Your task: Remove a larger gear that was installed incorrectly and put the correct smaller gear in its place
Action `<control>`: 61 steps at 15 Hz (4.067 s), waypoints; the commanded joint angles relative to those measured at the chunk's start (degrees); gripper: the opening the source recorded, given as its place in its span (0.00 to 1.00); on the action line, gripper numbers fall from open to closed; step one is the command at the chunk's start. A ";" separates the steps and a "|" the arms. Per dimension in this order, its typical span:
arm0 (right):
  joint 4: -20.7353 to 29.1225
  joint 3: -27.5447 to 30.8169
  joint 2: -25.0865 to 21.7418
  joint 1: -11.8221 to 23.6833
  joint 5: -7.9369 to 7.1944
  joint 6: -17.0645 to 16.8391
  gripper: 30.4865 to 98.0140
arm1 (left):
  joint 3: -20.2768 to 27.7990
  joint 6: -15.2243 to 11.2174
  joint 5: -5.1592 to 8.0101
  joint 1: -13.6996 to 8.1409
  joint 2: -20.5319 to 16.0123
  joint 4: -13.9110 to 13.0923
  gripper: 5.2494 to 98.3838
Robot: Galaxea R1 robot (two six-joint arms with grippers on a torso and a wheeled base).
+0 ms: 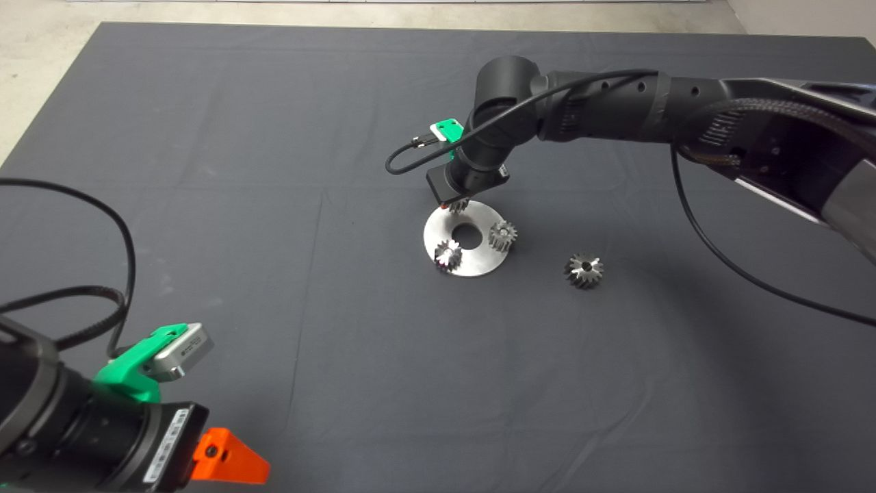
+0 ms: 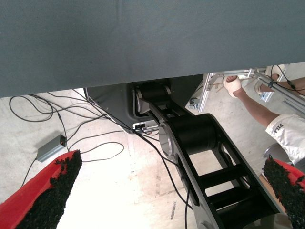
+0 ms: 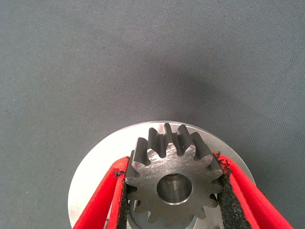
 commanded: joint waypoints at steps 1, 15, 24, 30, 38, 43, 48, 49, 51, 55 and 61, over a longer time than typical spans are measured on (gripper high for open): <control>-1.39 0.28 0.68 1.21 0.35 0.35 0.14 | 0.68 -0.11 -0.13 0.07 -0.05 0.03 1.00; -1.48 0.62 0.68 1.20 -0.18 0.35 0.16 | 0.68 -0.11 -0.13 0.07 -0.05 0.03 1.00; -1.48 0.55 0.68 1.19 -0.27 0.44 0.23 | 0.71 -0.11 -0.13 0.07 -0.05 0.03 1.00; -1.21 1.45 0.60 1.56 -1.53 0.52 0.30 | 0.77 -0.10 -0.13 0.07 -0.14 0.03 1.00; 12.01 22.34 -8.19 10.31 -17.23 6.54 0.47 | 0.68 0.16 -0.07 0.07 -0.49 0.08 1.00; 27.19 45.43 -21.93 18.32 -17.14 14.29 0.55 | 0.59 2.16 -0.30 -0.30 0.05 0.03 1.00; 28.05 64.96 -34.43 18.26 -17.06 24.47 0.64 | 0.51 3.94 -1.18 -0.54 0.30 -0.06 1.00; 28.47 66.47 -35.43 18.26 -16.97 25.65 0.67 | 0.42 4.02 -1.44 -0.54 -0.04 -0.06 1.00; 28.49 67.61 -37.46 18.26 -16.79 26.45 0.71 | 0.51 4.02 -1.44 -0.54 -0.05 -0.06 1.00; 28.51 67.87 -38.34 18.26 -16.88 26.63 0.80 | 0.51 4.02 -1.44 -0.54 -0.41 -0.06 1.00; 28.58 68.05 -39.56 18.26 -16.88 26.72 0.90 | 0.60 3.86 -1.62 -0.54 -0.82 -0.06 1.00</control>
